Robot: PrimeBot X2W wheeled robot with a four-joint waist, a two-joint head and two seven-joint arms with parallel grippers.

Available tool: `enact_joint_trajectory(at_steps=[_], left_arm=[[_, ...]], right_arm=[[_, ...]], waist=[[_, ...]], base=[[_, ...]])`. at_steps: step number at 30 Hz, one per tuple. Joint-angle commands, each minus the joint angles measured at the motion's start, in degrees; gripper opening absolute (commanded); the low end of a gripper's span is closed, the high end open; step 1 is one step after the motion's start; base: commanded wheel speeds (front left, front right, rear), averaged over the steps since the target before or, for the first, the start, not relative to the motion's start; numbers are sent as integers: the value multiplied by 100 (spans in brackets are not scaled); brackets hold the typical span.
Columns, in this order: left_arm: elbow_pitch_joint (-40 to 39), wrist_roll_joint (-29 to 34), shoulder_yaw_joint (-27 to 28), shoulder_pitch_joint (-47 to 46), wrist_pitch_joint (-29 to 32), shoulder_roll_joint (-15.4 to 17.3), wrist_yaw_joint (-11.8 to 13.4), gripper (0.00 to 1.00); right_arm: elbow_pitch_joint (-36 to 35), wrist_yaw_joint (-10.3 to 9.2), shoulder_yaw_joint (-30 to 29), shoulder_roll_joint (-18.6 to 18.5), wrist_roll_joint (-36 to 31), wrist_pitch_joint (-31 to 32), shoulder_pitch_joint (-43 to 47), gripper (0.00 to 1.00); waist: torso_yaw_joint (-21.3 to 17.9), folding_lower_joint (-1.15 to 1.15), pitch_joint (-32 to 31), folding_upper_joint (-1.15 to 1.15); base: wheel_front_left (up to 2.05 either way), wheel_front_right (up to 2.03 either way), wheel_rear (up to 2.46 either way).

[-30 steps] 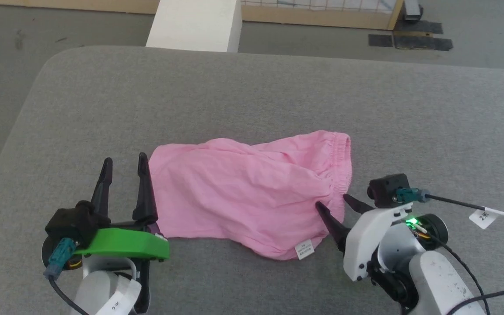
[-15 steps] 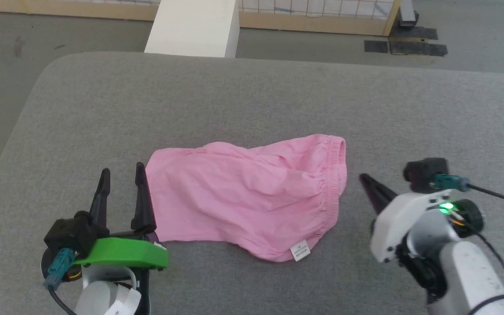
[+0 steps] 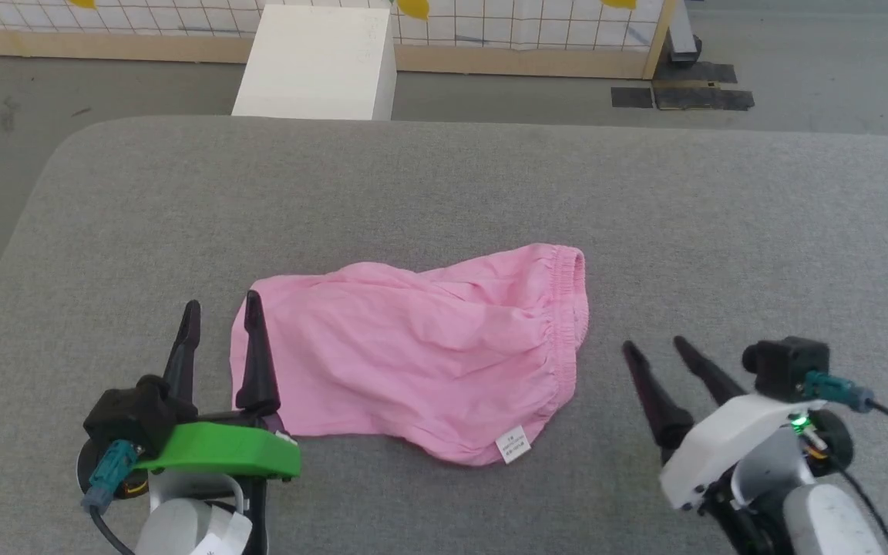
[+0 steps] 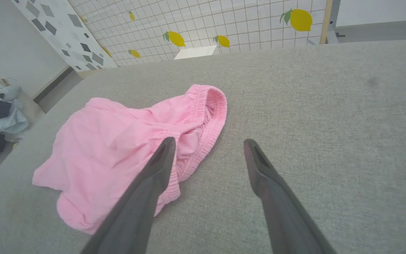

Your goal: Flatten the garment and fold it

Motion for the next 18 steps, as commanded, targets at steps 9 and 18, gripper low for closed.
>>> enact_joint_trajectory(at_steps=[9,18], left_arm=[[-1,55,-36,-50,-27,-11,-43,100],[45,22,-126,-226,-27,-11,-31,100]], right_arm=[[971,-8,783,58,406,-24,-597,100],[2081,-8,1234,63,577,408,-1448,100]], waist=[[99,0,185,0],[291,0,395,0]], base=[[0,0,0],[0,0,0]])
